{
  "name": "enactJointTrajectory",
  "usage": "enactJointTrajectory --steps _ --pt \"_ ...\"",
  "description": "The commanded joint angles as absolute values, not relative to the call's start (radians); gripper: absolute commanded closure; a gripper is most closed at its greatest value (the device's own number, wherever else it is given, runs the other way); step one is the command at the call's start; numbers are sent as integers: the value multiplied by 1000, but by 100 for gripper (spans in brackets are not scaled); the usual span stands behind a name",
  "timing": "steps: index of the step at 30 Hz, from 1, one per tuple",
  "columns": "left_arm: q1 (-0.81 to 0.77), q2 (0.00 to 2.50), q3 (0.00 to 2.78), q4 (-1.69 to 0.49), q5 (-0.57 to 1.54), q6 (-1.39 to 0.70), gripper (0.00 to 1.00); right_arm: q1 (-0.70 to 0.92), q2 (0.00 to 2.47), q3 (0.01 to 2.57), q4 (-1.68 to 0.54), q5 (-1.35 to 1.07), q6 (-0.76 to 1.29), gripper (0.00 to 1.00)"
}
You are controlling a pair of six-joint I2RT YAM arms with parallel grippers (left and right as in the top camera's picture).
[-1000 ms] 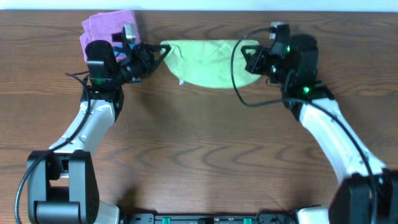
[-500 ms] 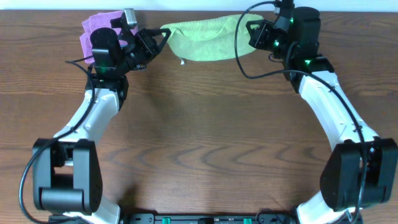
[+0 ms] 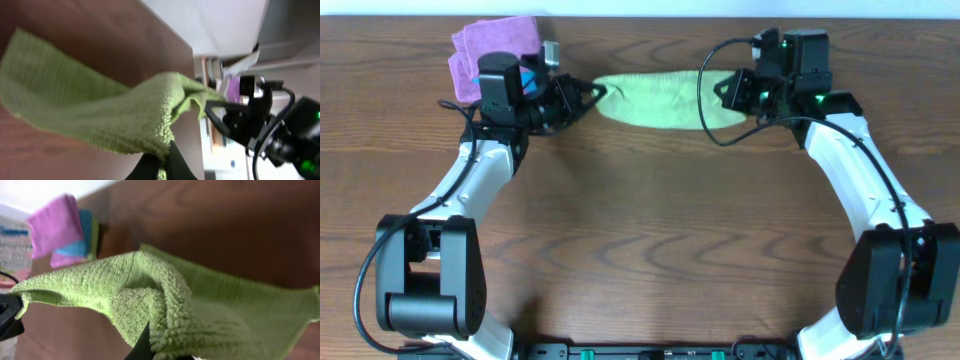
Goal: Fold the cloth
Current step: 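Lower the stretched green towel flat onto the table center with both grippers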
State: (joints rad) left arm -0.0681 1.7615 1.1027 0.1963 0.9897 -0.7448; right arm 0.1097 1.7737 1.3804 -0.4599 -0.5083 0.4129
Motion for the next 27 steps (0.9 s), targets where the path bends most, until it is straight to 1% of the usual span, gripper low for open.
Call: enactJointTrajectory --steps 1,6,9,12,19,27 --pt "-64 1761 1122 125 1085 -632 94 98 1774 1395 -513 -532 361 99" --pt "-64 1760 1122 -47 1129 -526 94 82 1771 1395 -631 -569 303 99" --pt "-64 1758 1122 -184 1128 -416 94 67 1771 1395 -725 -585 257 99" --pt "-58 1758 1122 -325 1106 -302 94 49 1771 1395 -820 -591 205 99" --pt "-43 1758 1122 -600 1061 -112 94 29 1771 1395 -1007 -592 98 99" --pt "-78 1758 1121 -862 1000 54 94 29 1771 1394 -1119 -571 88 99"
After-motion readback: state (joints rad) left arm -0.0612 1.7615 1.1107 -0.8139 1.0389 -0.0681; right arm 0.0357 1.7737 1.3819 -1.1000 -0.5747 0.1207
